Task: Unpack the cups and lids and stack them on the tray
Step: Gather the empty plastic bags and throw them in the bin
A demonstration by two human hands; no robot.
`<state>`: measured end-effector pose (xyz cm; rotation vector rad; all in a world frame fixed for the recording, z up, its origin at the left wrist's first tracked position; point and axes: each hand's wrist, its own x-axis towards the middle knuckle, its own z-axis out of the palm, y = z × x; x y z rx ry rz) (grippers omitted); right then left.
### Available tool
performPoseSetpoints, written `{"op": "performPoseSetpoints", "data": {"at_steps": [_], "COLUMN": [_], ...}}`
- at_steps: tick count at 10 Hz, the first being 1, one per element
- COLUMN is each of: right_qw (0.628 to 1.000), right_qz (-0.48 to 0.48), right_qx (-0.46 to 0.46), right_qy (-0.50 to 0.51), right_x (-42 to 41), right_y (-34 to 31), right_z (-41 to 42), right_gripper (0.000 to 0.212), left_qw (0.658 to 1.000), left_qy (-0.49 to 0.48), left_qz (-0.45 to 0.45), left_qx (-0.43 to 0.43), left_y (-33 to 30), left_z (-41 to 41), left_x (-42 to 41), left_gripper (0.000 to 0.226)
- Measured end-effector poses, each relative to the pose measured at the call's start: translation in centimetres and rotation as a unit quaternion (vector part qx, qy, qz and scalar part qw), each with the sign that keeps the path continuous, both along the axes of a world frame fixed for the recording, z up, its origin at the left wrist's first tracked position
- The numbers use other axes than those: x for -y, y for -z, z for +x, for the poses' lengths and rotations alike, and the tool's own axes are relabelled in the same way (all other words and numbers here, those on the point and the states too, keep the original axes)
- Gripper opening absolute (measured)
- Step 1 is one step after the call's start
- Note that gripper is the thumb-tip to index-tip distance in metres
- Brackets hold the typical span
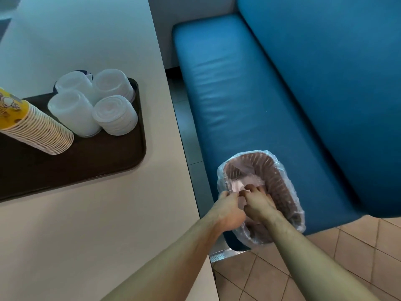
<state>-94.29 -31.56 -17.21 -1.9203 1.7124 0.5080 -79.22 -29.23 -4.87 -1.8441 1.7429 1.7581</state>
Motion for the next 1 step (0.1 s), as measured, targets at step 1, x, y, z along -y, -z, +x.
{"op": "performPoseSetpoints", "data": {"at_steps": [1], "right_qw": [0.994], "right_qz": [-0.039], "right_qx": [0.091], "right_qy": [0.051], "right_x": [-0.49], "right_y": [-1.19], "right_z": [-0.17], "right_gripper": [0.029], "left_qw": [0.996], "left_qy": [-0.001], "left_qz": [-0.087], "left_qx": [-0.021], "left_y": [-1.96], "left_z": [-0.1], "left_x": [-0.97], "left_gripper": [0.051]}}
